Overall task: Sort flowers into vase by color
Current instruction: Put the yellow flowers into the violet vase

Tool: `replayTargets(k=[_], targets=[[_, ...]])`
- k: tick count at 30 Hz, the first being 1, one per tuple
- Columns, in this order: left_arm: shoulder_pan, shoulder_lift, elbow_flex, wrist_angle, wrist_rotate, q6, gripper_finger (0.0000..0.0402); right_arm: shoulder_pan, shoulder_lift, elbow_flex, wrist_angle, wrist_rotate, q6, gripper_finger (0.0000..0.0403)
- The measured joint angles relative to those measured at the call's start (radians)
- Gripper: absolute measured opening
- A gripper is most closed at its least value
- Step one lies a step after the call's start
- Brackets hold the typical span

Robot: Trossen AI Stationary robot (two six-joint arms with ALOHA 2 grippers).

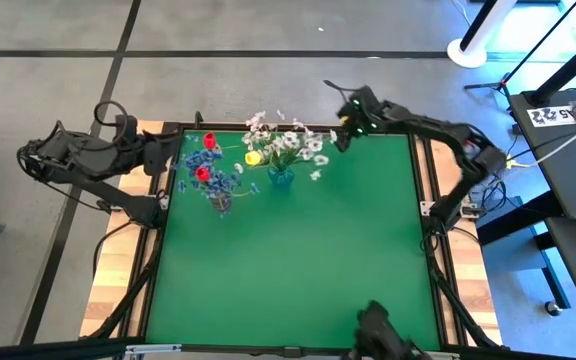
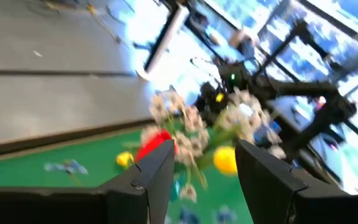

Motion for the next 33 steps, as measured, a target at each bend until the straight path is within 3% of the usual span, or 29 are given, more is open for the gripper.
replayTargets(k=[7, 12, 15, 19, 25, 28, 33], targets=[[0.0, 0.001, 0.0, 0.051, -0.079, 0.05, 0.0165, -0.008, 0.294, 0.247, -0.034, -0.121, -0.211, 0.0241], [0.0, 0.005, 0.0, 0.047, -0.069, 0.051, 0.0165, 0.02, 0.395, 0.31, -0.049, -0.097, -0.393, 0.0186], [0.0, 0.017, 0.0, 0.043, -0.048, 0.067, 0.0165, 0.022, 0.418, 0.313, -0.055, -0.081, -0.428, 0.0161], [0.0, 0.036, 0.0, 0.044, -0.026, 0.081, 0.0165, 0.018, 0.446, 0.313, -0.043, 0.042, -0.419, 0.0141], [0.0, 0.053, -0.001, 0.044, -0.029, 0.097, 0.0165, 0.01, 0.474, 0.32, -0.079, -0.002, -0.446, 0.0125], [0.0, 0.062, 0.0, 0.044, -0.053, 0.097, 0.0165, 0.014, 0.484, 0.32, -0.095, 0.047, -0.449, 0.0116], [0.0, 0.064, -0.001, 0.046, -0.072, 0.097, 0.0165, 0.015, 0.48, 0.321, -0.154, 0.074, -0.421, 0.0056]])
